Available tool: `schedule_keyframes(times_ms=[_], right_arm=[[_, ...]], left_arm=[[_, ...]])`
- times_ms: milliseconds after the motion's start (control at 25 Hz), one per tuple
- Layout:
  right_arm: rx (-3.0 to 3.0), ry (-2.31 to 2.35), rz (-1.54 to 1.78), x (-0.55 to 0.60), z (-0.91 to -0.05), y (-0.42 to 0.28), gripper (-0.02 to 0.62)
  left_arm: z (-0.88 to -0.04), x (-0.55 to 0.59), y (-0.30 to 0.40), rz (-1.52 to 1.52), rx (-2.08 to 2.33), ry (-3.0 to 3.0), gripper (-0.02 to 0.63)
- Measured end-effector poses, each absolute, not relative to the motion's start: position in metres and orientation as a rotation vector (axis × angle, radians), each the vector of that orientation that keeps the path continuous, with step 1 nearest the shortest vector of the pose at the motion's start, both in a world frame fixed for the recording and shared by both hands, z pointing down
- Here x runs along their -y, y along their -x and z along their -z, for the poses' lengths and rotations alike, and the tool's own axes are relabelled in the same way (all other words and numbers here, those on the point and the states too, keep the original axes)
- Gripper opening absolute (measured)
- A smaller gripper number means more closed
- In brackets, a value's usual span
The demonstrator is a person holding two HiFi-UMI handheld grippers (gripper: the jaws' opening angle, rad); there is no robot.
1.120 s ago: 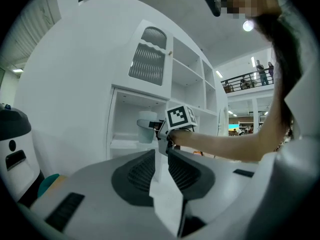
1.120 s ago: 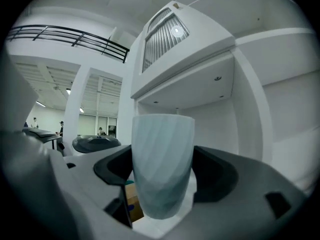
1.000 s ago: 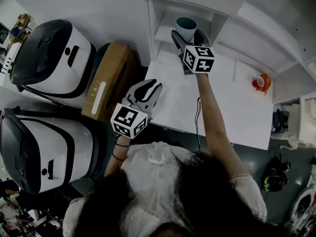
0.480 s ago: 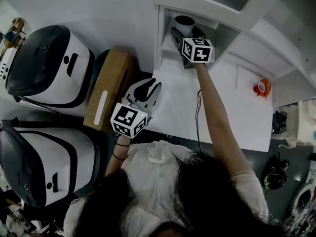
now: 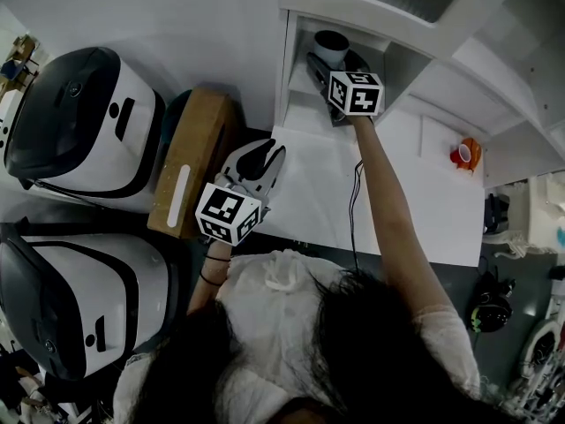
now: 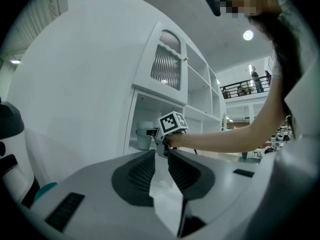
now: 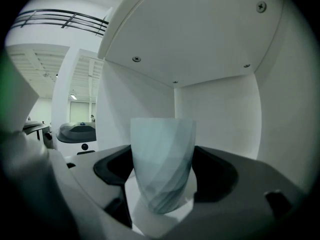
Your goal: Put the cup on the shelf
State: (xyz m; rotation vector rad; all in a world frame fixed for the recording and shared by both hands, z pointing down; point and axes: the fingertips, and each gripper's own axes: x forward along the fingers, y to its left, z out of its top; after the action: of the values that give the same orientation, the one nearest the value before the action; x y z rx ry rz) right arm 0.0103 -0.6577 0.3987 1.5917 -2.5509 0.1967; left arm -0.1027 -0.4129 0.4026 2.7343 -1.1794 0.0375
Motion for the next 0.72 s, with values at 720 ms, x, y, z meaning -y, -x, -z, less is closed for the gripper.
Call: schedule_keyframes(times_ms=[720], right_arm=[[2.478,-1.532,-0.312,0.641,-0.422,-0.016,0.35]], left_arm=[[-0.404,0.408,0.111,-0.007,1.217,-2.701,0.091]])
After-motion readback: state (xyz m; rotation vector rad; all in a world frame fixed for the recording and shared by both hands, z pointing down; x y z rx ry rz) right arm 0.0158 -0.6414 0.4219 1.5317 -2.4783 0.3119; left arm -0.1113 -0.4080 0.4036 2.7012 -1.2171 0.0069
